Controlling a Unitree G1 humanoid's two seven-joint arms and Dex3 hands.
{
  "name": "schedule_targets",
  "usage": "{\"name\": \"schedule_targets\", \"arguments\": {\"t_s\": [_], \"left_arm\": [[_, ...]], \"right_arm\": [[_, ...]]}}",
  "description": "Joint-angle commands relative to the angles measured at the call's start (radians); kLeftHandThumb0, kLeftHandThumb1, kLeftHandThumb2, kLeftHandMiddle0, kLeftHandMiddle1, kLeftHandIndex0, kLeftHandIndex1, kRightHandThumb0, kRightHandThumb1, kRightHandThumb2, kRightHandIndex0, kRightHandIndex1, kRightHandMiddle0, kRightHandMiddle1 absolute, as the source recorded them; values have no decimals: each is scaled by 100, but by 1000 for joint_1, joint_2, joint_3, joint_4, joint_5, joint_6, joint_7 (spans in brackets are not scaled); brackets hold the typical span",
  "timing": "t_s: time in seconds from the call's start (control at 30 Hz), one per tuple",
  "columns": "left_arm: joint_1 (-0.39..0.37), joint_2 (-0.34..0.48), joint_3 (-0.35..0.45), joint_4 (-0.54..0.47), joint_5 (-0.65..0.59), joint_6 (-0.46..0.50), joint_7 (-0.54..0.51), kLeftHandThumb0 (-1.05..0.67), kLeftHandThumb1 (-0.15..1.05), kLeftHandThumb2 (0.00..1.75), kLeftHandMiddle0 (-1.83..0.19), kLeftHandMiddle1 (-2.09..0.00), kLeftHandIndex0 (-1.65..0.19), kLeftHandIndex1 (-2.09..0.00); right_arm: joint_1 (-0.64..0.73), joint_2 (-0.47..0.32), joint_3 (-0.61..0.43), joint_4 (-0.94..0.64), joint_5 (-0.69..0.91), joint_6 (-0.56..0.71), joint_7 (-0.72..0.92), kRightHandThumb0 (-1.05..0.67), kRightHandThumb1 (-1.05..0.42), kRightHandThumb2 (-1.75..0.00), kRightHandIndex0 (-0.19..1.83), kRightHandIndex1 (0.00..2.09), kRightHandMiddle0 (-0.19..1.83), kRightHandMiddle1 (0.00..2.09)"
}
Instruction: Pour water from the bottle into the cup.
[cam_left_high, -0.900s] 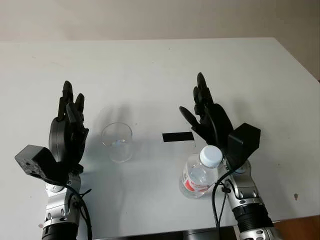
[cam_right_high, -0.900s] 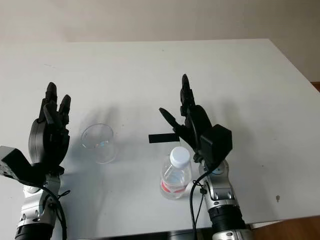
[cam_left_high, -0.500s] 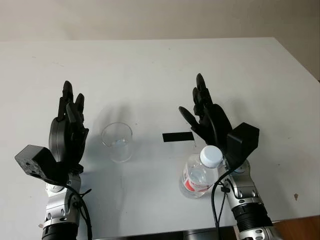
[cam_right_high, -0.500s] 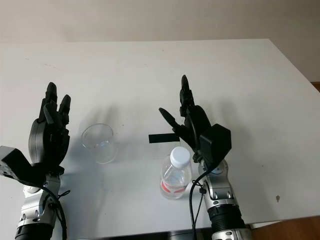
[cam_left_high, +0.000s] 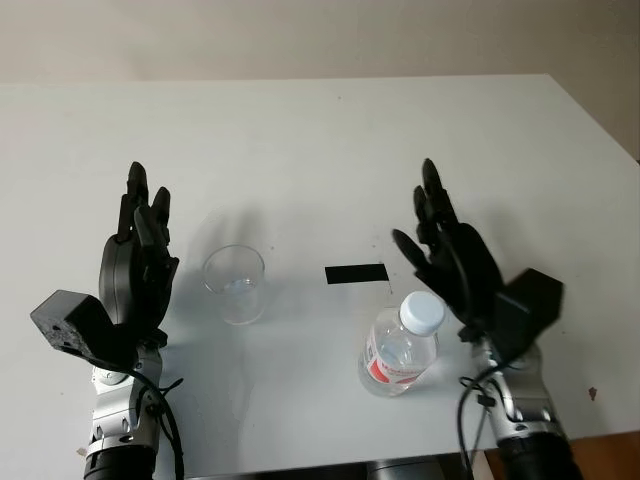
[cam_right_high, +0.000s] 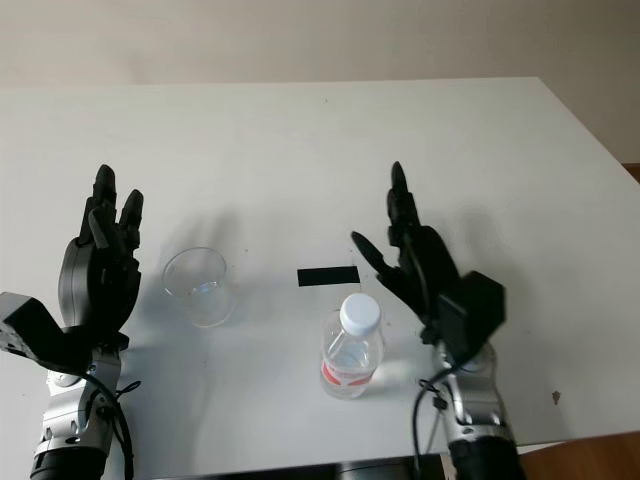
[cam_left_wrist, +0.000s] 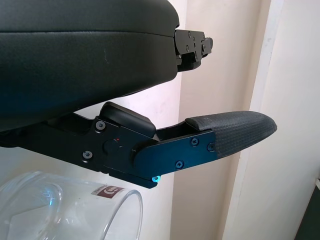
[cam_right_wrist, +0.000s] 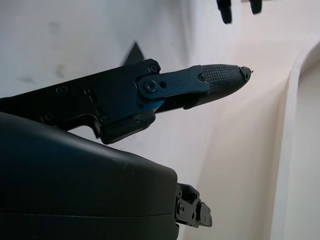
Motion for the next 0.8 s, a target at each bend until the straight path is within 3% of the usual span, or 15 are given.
{"name": "schedule_targets", "arguments": {"t_s": [0.0, 0.37, 0.6, 0.77], "left_arm": [[10, -3, 1, -9, -6, -1, -5, -88, 105, 68, 19, -36, 7, 0], [13, -1, 3, -8, -4, -5, -3, -88, 105, 68, 19, -38, 6, 0], [10, 7, 3, -10, 0, -4, -5, -87, 105, 69, 19, -38, 5, 0], [7, 6, 6, -11, -6, -3, -7, -87, 105, 68, 19, -39, 5, 0]], "right_arm": [[28, -25, -11, -29, 20, -30, 33, -85, -105, -18, -19, 0, -19, 0], [137, -119, -80, -58, 91, -100, 169, -89, -104, -8, -19, 0, -19, 0], [259, -281, -151, -159, 103, -30, 261, -88, -97, -4, -19, 0, -19, 0], [341, -343, -204, -196, 98, -32, 291, -84, -94, -4, -19, 0, -19, 0]]}}
